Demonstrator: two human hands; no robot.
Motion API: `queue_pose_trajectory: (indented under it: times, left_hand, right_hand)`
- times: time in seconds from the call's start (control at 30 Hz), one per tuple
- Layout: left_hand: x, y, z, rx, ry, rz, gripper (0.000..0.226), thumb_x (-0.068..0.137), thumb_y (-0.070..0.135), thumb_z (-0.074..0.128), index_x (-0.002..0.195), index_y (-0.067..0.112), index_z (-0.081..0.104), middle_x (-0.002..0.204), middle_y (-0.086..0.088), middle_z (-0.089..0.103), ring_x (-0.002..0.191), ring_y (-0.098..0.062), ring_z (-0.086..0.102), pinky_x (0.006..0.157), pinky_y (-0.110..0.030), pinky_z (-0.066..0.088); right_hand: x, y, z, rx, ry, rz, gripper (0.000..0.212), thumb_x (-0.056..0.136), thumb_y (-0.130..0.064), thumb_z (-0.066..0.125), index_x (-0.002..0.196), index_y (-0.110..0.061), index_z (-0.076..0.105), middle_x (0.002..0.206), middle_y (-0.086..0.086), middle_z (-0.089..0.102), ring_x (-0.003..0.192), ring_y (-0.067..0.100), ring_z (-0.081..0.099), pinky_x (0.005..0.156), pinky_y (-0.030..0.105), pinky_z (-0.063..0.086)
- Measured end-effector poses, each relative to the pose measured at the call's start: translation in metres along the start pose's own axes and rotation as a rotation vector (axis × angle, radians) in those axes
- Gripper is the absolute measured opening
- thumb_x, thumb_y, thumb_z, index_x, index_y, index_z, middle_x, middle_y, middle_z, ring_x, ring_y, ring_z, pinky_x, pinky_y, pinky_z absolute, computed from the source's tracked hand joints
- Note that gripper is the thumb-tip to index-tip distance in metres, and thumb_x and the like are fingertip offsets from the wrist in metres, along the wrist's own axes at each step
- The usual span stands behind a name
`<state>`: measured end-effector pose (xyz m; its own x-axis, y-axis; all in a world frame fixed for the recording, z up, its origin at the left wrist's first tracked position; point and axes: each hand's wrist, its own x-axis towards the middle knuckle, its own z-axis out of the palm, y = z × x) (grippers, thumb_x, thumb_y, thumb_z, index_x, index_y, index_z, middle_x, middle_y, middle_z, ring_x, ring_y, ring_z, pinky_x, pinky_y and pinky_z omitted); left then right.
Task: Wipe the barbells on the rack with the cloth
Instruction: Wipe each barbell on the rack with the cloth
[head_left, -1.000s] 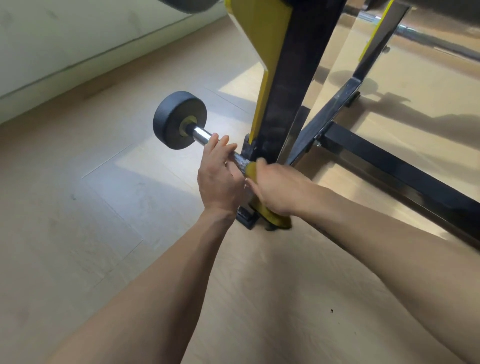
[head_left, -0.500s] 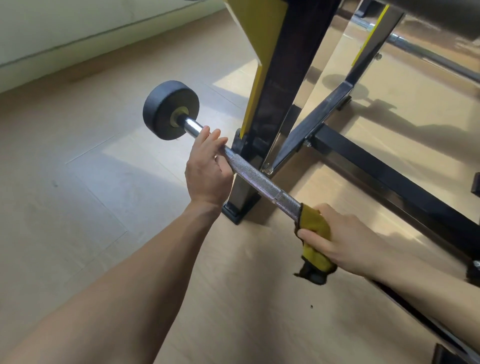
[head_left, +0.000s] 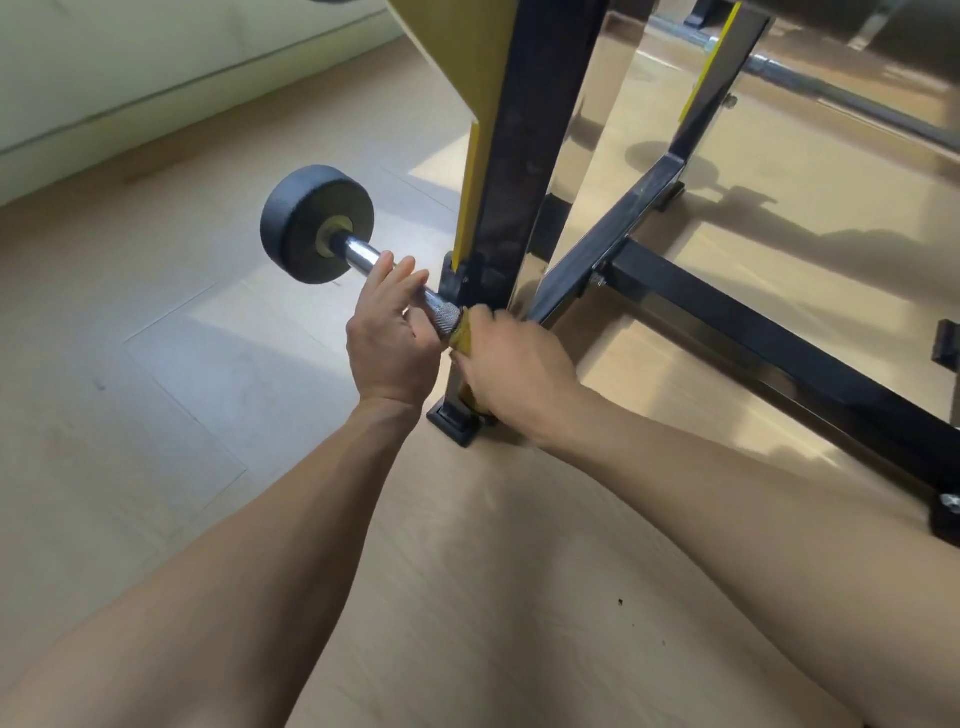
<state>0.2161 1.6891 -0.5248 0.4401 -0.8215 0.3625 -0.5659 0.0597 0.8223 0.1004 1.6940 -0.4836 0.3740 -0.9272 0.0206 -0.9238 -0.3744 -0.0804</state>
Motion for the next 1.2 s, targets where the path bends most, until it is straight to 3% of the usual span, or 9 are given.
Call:
queue_pose_trajectory:
  times: [0.17,0.3,0.37,0.47,0.6,0.8,0.9,1.0,1.2]
  left_hand:
    - [0.0,0.0,-0.002,-0.006,-0.027,0.012,0.04,0.091,0.018,0.048,0.122,0.004,0.069,0.133,-0.008,0.063,0.135,-0.026,0.05,0.11,-0.034,0.033]
    - [0.001,-0.002,0.001,-0.041,0.013,-0.012,0.038,0.092,0.017,0.048,0.12,0.004,0.07,0.132,-0.008,0.064,0.134,-0.025,0.051,0.111,-0.04,0.038]
    - [0.001,-0.002,0.003,-0.051,0.026,-0.016,0.038,0.092,0.017,0.048,0.12,0.005,0.07,0.131,-0.007,0.064,0.134,-0.024,0.051,0.111,-0.039,0.038]
    - [0.0,-0.004,0.005,-0.049,0.049,-0.006,0.036,0.092,0.014,0.049,0.119,0.005,0.071,0.13,-0.007,0.065,0.132,-0.024,0.053,0.11,-0.033,0.037]
    - [-0.001,-0.004,0.004,-0.011,0.044,-0.012,0.037,0.093,0.013,0.048,0.121,0.007,0.07,0.133,-0.006,0.064,0.134,-0.021,0.051,0.108,-0.012,0.025]
    - [0.001,-0.009,-0.007,0.115,-0.095,0.079,0.043,0.093,0.016,0.044,0.131,0.007,0.064,0.142,-0.004,0.057,0.141,-0.021,0.041,0.114,-0.024,0.021]
    - [0.001,-0.009,-0.013,0.137,-0.141,0.11,0.048,0.092,0.022,0.043,0.133,0.006,0.061,0.144,-0.005,0.055,0.142,-0.023,0.04,0.114,-0.025,0.022]
    - [0.0,-0.009,-0.011,0.117,-0.12,0.12,0.048,0.092,0.024,0.042,0.132,0.006,0.063,0.141,-0.006,0.058,0.141,-0.024,0.042,0.114,-0.029,0.026]
    - [0.0,-0.013,-0.001,0.049,-0.01,0.084,0.042,0.094,0.022,0.045,0.126,0.008,0.067,0.135,-0.005,0.062,0.136,-0.022,0.049,0.114,-0.033,0.033]
  right_hand:
    - [-0.076,0.057,-0.022,0.046,-0.185,-0.001,0.024,0.099,-0.04,0.048,0.112,-0.021,0.044,0.092,-0.001,0.055,0.066,0.017,0.05,0.059,0.028,0.04]
    - [-0.092,0.072,-0.026,0.073,-0.285,0.051,0.028,0.098,-0.053,0.04,0.1,-0.025,0.043,0.082,-0.008,0.052,0.064,0.005,0.049,0.055,0.02,0.035]
    - [-0.08,0.061,-0.026,0.117,-0.246,0.079,0.031,0.098,-0.055,0.04,0.091,-0.025,0.043,0.076,-0.009,0.051,0.058,0.002,0.044,0.05,0.017,0.029]
    - [-0.049,0.038,-0.021,0.111,-0.143,0.024,0.034,0.099,-0.054,0.04,0.088,-0.022,0.042,0.075,-0.008,0.049,0.062,0.008,0.046,0.058,0.022,0.036]
    - [0.004,-0.003,-0.006,0.023,-0.021,-0.011,0.026,0.104,-0.038,0.041,0.101,-0.016,0.053,0.084,-0.001,0.05,0.072,0.017,0.05,0.062,0.029,0.044]
    - [-0.014,0.006,0.007,0.012,0.055,0.017,0.022,0.1,-0.034,0.049,0.111,-0.015,0.05,0.088,0.003,0.051,0.07,0.019,0.054,0.055,0.029,0.037]
    - [-0.051,0.044,-0.01,0.131,-0.128,0.002,0.02,0.099,-0.037,0.051,0.098,-0.017,0.048,0.083,0.0,0.055,0.064,0.013,0.052,0.054,0.026,0.037]
    - [-0.088,0.083,-0.025,0.138,-0.319,-0.01,0.028,0.098,-0.048,0.047,0.09,-0.021,0.05,0.081,0.0,0.059,0.072,0.019,0.056,0.063,0.031,0.041]
    - [-0.062,0.077,-0.036,0.388,-0.508,-0.032,0.047,0.105,-0.044,0.024,0.074,-0.021,0.051,0.07,-0.003,0.056,0.063,0.003,0.054,0.06,0.015,0.037]
